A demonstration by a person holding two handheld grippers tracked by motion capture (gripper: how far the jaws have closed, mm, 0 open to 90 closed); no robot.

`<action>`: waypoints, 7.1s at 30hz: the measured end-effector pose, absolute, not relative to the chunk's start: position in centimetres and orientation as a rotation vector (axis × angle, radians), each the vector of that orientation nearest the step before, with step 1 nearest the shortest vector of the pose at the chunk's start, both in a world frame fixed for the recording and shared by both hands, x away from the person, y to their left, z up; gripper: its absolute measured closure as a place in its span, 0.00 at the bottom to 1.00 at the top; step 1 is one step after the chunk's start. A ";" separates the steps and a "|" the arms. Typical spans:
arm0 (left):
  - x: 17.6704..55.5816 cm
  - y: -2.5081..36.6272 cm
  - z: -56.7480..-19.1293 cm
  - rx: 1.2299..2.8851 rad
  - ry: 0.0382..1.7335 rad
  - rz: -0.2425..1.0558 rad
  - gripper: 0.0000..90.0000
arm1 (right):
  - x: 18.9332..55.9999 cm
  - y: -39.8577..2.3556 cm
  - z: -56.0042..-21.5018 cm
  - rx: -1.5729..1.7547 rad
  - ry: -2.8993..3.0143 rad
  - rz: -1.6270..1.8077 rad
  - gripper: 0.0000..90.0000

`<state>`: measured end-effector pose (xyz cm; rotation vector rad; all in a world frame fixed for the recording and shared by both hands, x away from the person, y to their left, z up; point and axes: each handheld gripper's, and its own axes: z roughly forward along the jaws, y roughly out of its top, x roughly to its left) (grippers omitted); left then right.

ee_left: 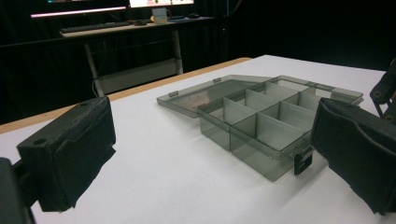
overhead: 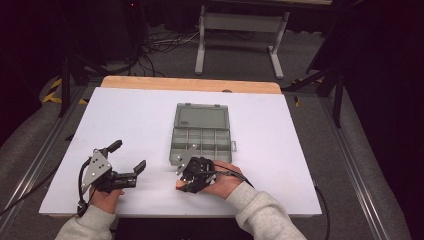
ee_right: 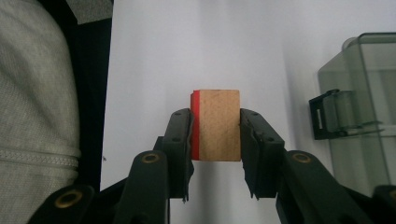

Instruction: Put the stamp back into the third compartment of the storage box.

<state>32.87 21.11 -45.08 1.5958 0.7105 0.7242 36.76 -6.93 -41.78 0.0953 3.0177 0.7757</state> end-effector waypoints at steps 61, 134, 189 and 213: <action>32.9 21.1 -45.1 1.594 0.715 0.723 0.01 | 40.1 -10.3 -36.6 0.351 2.771 1.014 0.73; 33.0 21.2 -45.1 1.598 0.712 0.725 0.01 | 48.5 -13.8 -38.1 0.807 2.655 0.850 0.73; 33.0 21.2 -45.1 1.601 0.715 0.720 0.01 | 49.6 -13.5 -40.3 0.837 2.755 0.681 0.73; 33.0 21.2 -45.1 1.598 0.713 0.725 0.01 | 49.5 -13.1 -40.5 0.828 2.759 0.673 0.69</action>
